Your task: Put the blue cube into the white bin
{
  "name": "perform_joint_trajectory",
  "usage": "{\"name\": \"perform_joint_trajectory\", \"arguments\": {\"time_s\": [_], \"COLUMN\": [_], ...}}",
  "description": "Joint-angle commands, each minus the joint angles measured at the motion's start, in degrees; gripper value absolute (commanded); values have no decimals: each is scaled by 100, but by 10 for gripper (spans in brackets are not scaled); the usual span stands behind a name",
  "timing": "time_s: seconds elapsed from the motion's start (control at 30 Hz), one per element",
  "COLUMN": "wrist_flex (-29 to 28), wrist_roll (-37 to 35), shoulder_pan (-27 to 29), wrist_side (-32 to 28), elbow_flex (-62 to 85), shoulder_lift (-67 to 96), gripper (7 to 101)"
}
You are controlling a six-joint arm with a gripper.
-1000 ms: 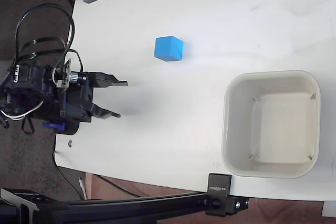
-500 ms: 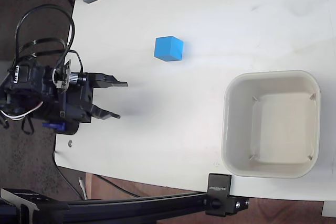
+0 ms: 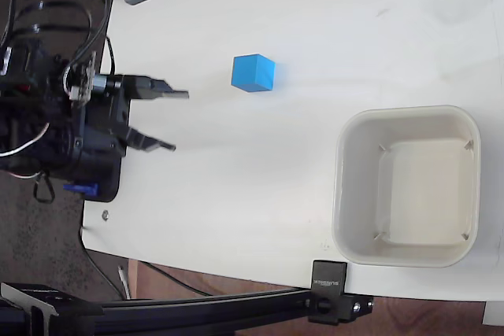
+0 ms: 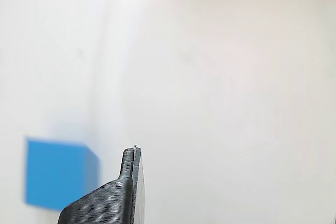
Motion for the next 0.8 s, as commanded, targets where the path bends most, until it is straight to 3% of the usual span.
{"name": "perform_joint_trajectory", "arguments": {"time_s": [0.03, 0.27, 0.8], "wrist_flex": [-325, -756, -1811], "wrist_roll": [932, 2101, 2566], "shoulder_pan": [-1011, -1696, -2039], "wrist_side": [1037, 1397, 1503], "elbow_flex": [-1090, -1538, -703], "shoulder_lift": [-1301, -2549, -2839], "gripper": [1003, 1003, 1003]}}
